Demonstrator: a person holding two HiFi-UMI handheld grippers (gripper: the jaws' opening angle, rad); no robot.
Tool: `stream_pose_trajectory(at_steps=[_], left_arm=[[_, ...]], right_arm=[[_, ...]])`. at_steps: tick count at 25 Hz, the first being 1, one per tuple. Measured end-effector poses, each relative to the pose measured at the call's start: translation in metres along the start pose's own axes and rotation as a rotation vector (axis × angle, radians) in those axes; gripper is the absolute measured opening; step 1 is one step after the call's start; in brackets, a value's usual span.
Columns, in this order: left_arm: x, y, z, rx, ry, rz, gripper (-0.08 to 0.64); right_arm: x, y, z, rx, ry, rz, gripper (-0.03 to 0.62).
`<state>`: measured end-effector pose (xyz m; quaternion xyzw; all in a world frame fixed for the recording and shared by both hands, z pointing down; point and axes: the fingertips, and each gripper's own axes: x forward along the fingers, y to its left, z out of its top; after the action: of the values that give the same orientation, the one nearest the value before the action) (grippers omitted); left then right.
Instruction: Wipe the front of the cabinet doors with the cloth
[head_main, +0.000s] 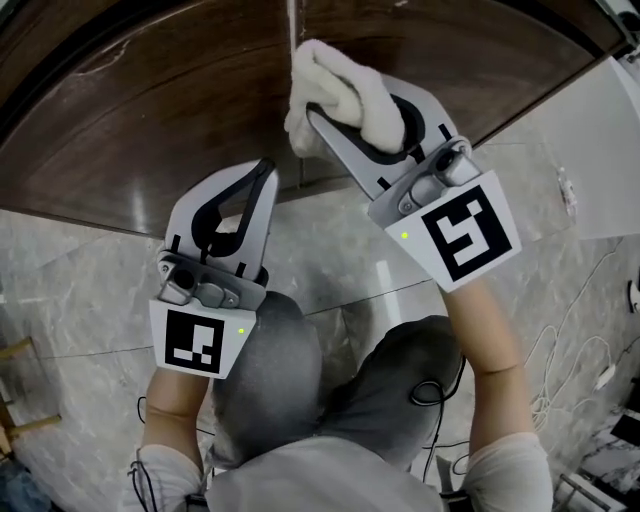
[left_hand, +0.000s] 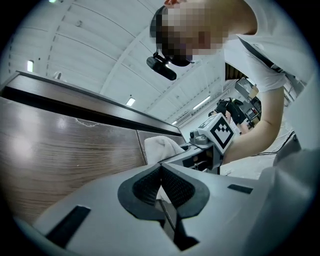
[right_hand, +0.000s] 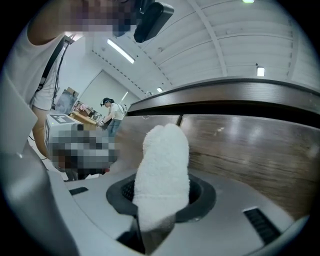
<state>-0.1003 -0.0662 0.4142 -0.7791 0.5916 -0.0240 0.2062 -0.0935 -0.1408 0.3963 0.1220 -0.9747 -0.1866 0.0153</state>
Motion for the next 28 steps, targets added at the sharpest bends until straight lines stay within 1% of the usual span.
stream_pose_trajectory(at_steps=[4,8,12,20,28], left_arm=[[0.000,0.001,0.000,0.009,0.003,0.006,0.018],[0.004,-0.003,0.000,0.023,0.008,0.000,0.018],[-0.007,0.003,-0.002,0.014,0.005,0.009,0.018],[-0.019,0.007,-0.018,0.001,0.009,0.000,0.018],[0.003,-0.022,-0.016,-0.004,0.007,-0.027,0.018]], right_arm=[[-0.005,-0.010,-0.001,-0.009,-0.006,-0.011,0.138],[-0.017,-0.023,-0.010,-0.018,0.009,-0.030,0.138],[-0.020,-0.026,-0.013,-0.016,0.024,-0.060,0.138],[-0.024,-0.036,-0.027,-0.017,0.048,-0.118,0.138],[-0.063,-0.072,-0.045,-0.028,0.077,-0.187,0.138]])
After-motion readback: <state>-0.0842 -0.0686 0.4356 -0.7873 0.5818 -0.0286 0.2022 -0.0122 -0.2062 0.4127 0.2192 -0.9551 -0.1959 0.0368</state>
